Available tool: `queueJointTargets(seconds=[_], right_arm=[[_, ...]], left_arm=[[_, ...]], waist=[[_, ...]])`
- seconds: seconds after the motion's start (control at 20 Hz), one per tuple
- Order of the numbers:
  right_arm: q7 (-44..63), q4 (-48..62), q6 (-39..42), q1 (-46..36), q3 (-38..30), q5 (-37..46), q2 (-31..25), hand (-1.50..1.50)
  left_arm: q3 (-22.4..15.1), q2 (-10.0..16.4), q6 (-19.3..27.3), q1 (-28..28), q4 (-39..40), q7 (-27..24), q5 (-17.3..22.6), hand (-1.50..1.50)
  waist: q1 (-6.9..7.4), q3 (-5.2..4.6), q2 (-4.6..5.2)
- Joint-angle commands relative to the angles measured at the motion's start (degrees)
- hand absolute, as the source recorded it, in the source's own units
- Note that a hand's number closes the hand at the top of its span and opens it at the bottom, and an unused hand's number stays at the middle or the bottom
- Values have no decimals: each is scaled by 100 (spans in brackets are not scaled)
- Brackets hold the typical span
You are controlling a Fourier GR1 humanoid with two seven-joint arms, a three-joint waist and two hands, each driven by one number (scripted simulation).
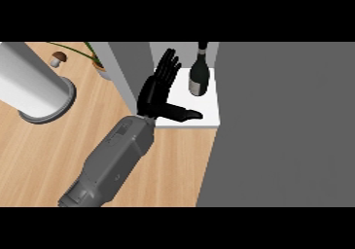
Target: Pick up the wine, place it into the cabinet and close the cabinet
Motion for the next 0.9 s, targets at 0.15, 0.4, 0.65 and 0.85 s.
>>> queueJointTargets(seconds=[0.15, 0.4, 0.65, 0.85], right_arm=[[396, -1161, -124, 334, 185, 14, -107, -150], [545, -1500, -139, 456, -69, -114, -390, -150], [218, -1130, -18, 455, -154, -160, -439, -150], [420, -1341, 106, 397, 284, 183, -680, -150]], left_arm=[[-616, 65, 366, 1389, -1642, 324, -105, -150], [-834, 219, 477, 2179, -2648, 382, -172, -150], [-815, 838, 321, 3203, -3854, 655, -11, -150], [-848, 1005, 28, 3833, -4168, 432, 42, -150]], waist=[[112, 0, 5], [18, 0, 35], [36, 7, 54], [12, -5, 61]])
